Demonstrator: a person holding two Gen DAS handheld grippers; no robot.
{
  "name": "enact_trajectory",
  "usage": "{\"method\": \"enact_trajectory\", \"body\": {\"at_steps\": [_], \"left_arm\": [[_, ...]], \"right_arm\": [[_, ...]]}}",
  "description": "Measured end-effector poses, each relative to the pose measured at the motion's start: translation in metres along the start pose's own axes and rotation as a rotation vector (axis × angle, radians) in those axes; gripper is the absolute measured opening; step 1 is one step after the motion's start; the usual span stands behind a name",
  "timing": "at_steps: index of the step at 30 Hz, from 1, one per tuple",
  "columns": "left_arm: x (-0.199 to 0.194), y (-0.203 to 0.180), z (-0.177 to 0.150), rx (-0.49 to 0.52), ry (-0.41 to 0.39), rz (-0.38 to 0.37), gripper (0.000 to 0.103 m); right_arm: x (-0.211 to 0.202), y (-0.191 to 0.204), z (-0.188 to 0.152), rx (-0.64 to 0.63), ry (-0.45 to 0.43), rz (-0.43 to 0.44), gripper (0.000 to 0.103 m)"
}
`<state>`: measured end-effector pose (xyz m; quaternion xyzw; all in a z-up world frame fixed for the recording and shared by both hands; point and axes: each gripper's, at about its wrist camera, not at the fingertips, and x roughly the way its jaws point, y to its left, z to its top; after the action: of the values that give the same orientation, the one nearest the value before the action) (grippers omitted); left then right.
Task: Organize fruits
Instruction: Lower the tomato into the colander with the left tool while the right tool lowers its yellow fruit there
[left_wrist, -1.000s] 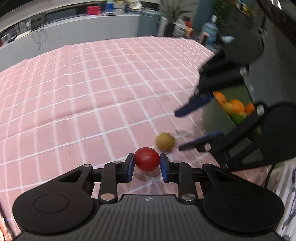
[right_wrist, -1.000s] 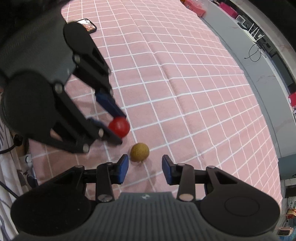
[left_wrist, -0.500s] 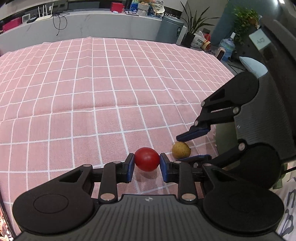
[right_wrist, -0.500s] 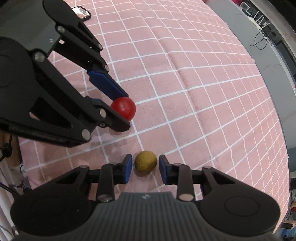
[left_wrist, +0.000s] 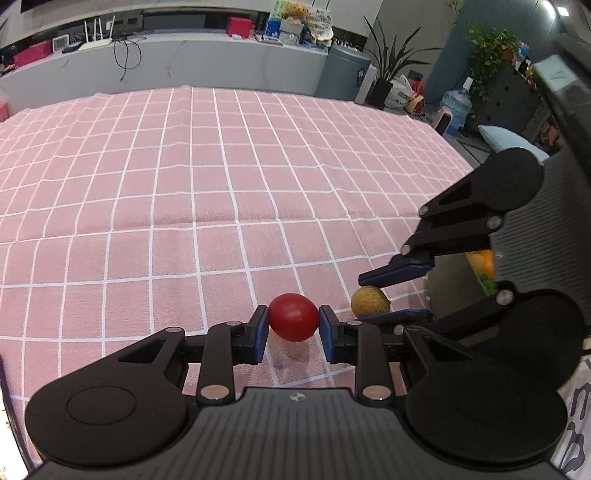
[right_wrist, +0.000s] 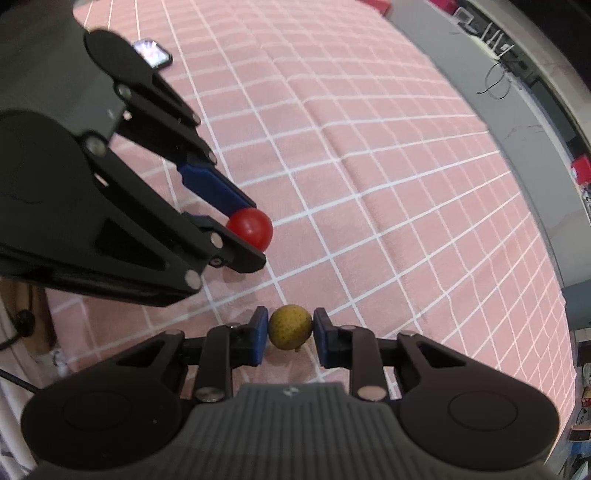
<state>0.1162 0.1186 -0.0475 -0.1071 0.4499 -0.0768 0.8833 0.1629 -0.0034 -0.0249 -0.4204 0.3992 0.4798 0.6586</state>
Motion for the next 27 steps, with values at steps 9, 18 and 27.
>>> {"method": "enact_trajectory", "body": {"at_steps": [9,18,27], "left_arm": [[-0.025,-0.027,0.002,0.045,-0.052,-0.002,0.032],[-0.05,-0.059,0.015,0.054,-0.114,-0.058,0.032],[-0.044,-0.111,0.037,0.165,-0.095,-0.165,0.032]], "right_arm": [[-0.059,-0.002,-0.019,0.153,-0.109,-0.03,0.022],[-0.123,-0.015,-0.068,0.373,-0.249,-0.079,0.022],[-0.153,-0.026,-0.124,0.543,-0.302,-0.146,0.022]]}}
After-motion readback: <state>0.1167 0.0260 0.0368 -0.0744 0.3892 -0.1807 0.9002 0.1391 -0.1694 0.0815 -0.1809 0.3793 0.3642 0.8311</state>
